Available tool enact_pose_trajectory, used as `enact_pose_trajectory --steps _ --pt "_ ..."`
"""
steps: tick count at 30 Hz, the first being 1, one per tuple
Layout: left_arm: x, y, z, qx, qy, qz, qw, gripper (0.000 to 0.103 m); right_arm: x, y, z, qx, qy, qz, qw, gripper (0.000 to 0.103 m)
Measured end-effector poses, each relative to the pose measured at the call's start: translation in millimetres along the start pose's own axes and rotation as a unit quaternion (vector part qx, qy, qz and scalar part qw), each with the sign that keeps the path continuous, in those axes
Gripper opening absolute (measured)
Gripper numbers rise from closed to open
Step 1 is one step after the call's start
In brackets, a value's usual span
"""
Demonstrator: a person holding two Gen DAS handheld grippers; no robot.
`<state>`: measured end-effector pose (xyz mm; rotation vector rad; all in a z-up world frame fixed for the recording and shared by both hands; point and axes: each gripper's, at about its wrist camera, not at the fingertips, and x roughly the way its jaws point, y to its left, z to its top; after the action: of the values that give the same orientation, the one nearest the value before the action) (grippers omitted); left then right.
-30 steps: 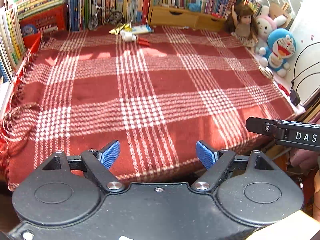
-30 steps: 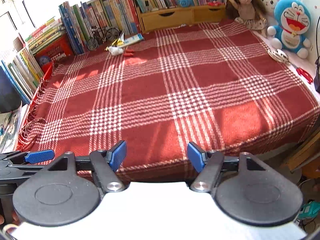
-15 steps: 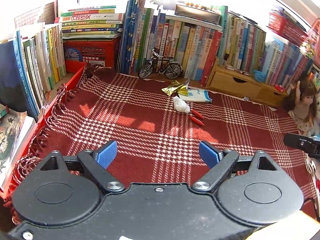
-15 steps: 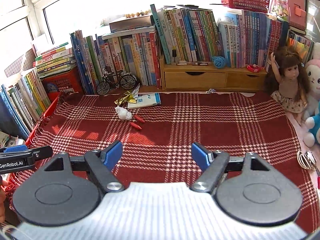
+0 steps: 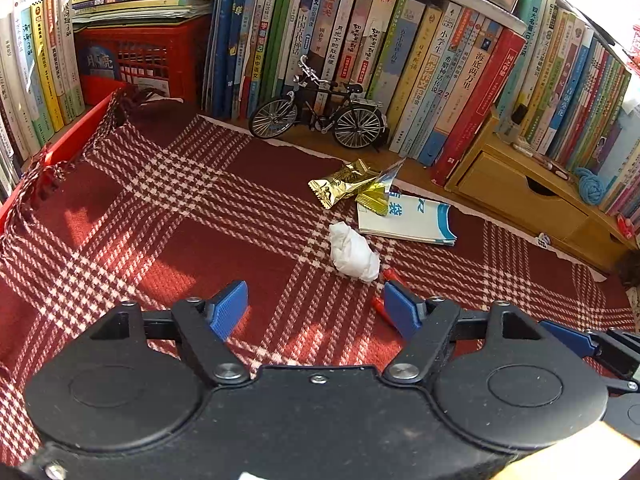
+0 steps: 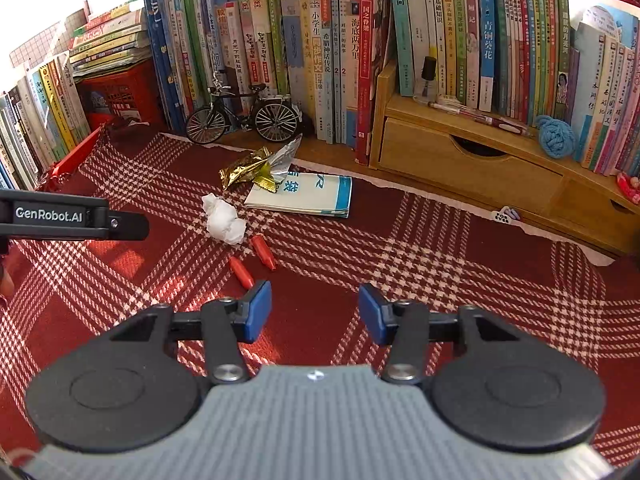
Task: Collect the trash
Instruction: 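Grasp the white tissue with the left gripper while the right gripper grasps the red piece, then lift the tissue and red piece and carry both to the trash bin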
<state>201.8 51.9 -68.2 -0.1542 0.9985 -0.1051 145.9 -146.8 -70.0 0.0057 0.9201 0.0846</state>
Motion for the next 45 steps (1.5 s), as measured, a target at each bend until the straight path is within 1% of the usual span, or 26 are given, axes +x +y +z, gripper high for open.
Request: enact_pose_trajectory --steps 2,7,11,15,17,18,20,21,22,23,24,25,26,28,31,37,41,45 --pt "20.9 -5.3 8.8 -0.007 0.007 0.006 0.9999 0.071 14.7 -0.6 5.1 -0.007 0.002 0.018 1.000 0.060" --pt "68.3 -6.5 23.1 -0.043 0.032 0.026 0.9982 0.072 51.4 -0.1 19.2 -0.016 0.008 0.050 0.999 0.060" --pt "91.3 -5.7 29.0 -0.068 0.055 0.008 0.9962 0.070 80.9 5.4 27.1 -0.035 0.022 0.066 0.997 0.057" --pt "113.3 -5.9 34.9 -0.082 0.081 -0.010 0.9933 0.069 102.8 10.5 27.0 -0.052 0.038 0.071 0.995 0.056" --pt "119.3 -8.5 36.1 -0.080 0.080 -0.016 0.9935 0.067 113.0 11.6 25.3 -0.053 0.047 0.072 0.995 0.053" --pt "120.6 -11.0 36.6 -0.071 0.074 -0.013 0.9946 0.065 116.8 11.4 24.4 -0.050 0.051 0.074 0.995 0.050" --pt "123.1 -15.7 38.2 -0.053 0.067 -0.005 0.9963 0.055 122.1 10.9 23.2 -0.047 0.049 0.076 0.995 0.049" --pt "124.0 -17.5 39.6 -0.043 0.065 -0.001 0.9970 0.043 122.7 11.4 23.3 -0.049 0.043 0.077 0.995 0.043" --pt "125.0 -18.5 40.7 -0.038 0.064 0.003 0.9973 0.034 123.6 12.6 24.0 -0.054 0.041 0.078 0.995 0.042" --pt "125.2 -18.4 41.3 -0.038 0.062 0.000 0.9974 0.028 123.7 13.8 24.7 -0.058 0.039 0.079 0.994 0.039" --pt "124.8 -17.9 42.1 -0.041 0.062 -0.006 0.9972 0.025 123.7 15.2 25.3 -0.062 0.036 0.082 0.994 0.032" --pt "123.5 -18.8 42.6 -0.039 0.060 -0.004 0.9975 0.024 124.1 17.5 26.0 -0.066 0.035 0.088 0.993 0.026" --pt "122.1 -20.9 42.6 -0.030 0.056 0.001 0.9980 0.024 124.4 18.9 26.2 -0.067 0.035 0.093 0.993 0.016" --pt "118.7 -26.3 42.4 -0.009 0.048 0.008 0.9988 0.023 123.9 20.3 26.4 -0.062 0.036 0.104 0.992 0.014" --pt "111.2 -32.4 43.0 0.008 0.042 0.004 0.9991 0.023 121.0 18.1 26.4 -0.041 0.036 0.116 0.992 0.014" --pt "91.9 -38.9 44.1 0.026 0.031 0.007 0.9992 0.023 105.3 9.1 27.9 -0.010 0.024 0.113 0.993 0.014" --pt "67.1 -41.9 44.5 0.035 0.022 0.007 0.9991 0.023 88.9 -2.4 30.6 0.020 0.018 0.108 0.994 0.014" --pt "32.0 -41.3 40.8 0.037 0.008 0.006 0.9993 0.023 64.9 -12.6 32.1 0.046 0.007 0.102 0.994 0.014"
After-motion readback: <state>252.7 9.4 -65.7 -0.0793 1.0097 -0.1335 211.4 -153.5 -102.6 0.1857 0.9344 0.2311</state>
